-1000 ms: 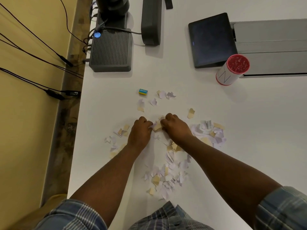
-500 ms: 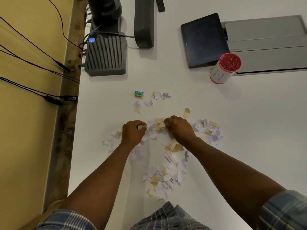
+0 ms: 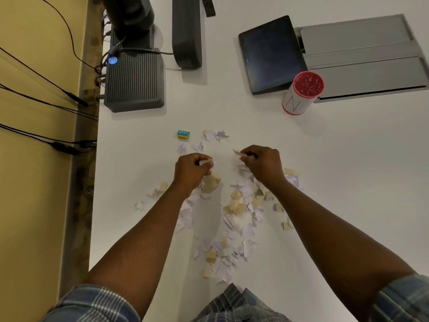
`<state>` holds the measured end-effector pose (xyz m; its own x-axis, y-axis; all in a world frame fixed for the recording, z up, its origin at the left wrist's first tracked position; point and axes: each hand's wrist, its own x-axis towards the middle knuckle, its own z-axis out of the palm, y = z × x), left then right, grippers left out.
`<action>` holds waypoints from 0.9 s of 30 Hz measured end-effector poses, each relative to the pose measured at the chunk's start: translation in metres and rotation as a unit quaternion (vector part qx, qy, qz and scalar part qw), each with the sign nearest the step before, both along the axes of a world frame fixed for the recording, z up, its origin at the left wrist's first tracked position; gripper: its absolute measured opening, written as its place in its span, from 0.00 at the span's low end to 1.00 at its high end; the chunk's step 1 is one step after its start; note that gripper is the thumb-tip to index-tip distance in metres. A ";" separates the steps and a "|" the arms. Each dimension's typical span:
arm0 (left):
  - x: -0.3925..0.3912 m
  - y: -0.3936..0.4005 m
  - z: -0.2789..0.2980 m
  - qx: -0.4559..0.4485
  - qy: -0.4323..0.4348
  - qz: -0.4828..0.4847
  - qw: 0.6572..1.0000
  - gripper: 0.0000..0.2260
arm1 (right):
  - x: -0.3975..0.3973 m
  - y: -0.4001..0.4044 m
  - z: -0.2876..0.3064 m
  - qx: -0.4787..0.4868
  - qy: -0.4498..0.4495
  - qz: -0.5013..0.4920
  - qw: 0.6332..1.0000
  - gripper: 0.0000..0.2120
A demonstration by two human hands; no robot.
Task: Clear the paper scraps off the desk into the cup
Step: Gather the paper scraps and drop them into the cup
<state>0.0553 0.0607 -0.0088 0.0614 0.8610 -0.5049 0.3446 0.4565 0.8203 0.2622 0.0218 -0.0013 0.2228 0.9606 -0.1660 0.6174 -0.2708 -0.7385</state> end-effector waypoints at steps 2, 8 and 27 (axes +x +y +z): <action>0.012 0.010 0.003 -0.002 -0.016 -0.005 1.000 0.05 | 0.015 0.006 0.005 0.003 0.006 -0.039 0.999 0.06; 0.052 0.043 0.011 0.034 -0.034 -0.039 0.998 0.08 | 0.081 0.040 0.033 0.021 0.125 -0.204 0.971 0.07; 0.184 0.111 0.057 0.138 -0.028 -0.130 0.982 0.03 | 0.172 0.148 0.056 -0.073 -0.273 -0.046 0.958 0.16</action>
<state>0.2396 0.1712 0.0481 0.3175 0.9162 -0.2447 0.3706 0.1176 0.9213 0.4346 0.1694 0.0547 0.3976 0.9080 -0.1322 0.8695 -0.4188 -0.2619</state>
